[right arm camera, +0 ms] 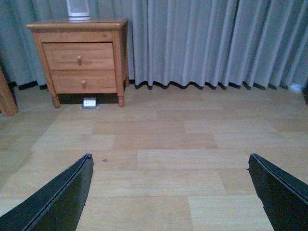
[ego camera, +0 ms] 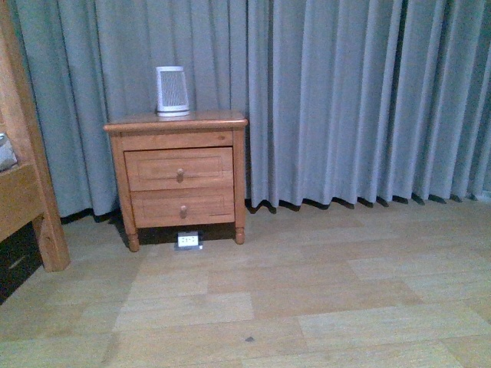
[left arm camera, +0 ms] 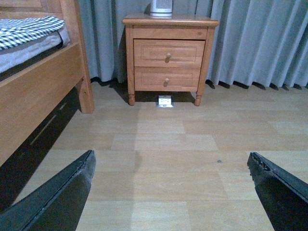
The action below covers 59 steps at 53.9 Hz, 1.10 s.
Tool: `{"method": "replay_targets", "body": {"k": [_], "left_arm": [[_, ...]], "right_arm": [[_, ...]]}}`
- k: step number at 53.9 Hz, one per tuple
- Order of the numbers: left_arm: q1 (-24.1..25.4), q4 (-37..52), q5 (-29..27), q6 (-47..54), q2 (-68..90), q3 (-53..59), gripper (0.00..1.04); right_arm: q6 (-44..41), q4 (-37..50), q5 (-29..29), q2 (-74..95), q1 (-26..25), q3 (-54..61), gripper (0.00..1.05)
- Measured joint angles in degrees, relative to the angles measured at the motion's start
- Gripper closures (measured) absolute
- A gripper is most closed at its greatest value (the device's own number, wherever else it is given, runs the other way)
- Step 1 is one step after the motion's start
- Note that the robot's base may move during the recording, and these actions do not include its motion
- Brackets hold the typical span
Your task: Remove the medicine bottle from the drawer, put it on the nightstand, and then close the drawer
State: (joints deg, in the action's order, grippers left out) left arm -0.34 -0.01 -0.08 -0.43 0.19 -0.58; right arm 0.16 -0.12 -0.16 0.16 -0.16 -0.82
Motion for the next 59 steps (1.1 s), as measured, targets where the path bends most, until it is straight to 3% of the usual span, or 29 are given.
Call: {"method": "replay_targets", "body": {"k": [59], "left_arm": [[0.0, 0.0, 0.0, 0.0, 0.0, 0.0, 0.07]], "right_arm": [[0.0, 0.0, 0.0, 0.0, 0.0, 0.0, 0.07]]}}
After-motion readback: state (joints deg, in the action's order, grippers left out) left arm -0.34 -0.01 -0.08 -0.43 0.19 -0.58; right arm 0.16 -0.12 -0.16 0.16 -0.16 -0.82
